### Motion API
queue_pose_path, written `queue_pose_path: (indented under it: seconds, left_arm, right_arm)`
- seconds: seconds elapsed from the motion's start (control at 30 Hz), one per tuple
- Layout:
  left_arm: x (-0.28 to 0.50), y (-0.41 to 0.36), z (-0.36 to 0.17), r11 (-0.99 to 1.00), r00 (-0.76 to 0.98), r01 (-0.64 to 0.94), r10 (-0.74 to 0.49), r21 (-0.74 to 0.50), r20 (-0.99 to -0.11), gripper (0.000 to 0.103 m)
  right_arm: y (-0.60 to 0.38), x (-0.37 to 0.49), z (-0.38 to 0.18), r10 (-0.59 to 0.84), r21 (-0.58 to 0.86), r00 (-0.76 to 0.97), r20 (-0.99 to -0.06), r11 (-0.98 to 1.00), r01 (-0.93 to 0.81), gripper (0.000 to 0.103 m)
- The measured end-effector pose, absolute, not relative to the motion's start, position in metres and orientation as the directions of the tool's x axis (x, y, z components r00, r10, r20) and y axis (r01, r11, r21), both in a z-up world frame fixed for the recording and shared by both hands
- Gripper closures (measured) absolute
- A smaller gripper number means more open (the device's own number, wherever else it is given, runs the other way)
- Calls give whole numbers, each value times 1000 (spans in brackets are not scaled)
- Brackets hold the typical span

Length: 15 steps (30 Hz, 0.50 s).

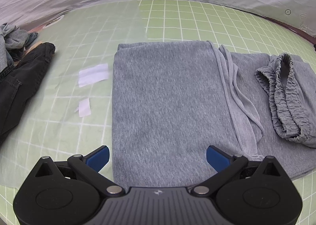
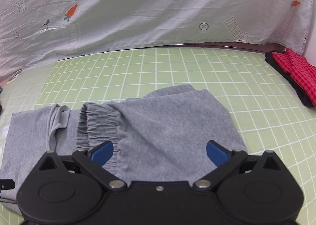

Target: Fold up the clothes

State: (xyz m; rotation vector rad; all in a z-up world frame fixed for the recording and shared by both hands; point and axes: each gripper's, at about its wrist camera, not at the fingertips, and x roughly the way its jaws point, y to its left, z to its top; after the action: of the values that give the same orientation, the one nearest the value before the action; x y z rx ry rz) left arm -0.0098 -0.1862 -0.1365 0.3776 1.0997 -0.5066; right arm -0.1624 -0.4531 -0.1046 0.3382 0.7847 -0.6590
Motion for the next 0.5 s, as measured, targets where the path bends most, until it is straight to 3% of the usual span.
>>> queue_pose_path:
  seconds: [0.3,0.5]
  left_arm:
    - [-13,-199,-150,824,341,560,-131,89,-931,0]
    - [-15,-208,-156,819,347,558,-86,132,-934,0]
  right_arm:
    - [-521,-200,-138,-450,9,412,-793,666,746,4]
    - [-536,-213,-152,-399,73,418,-816,646,760,25]
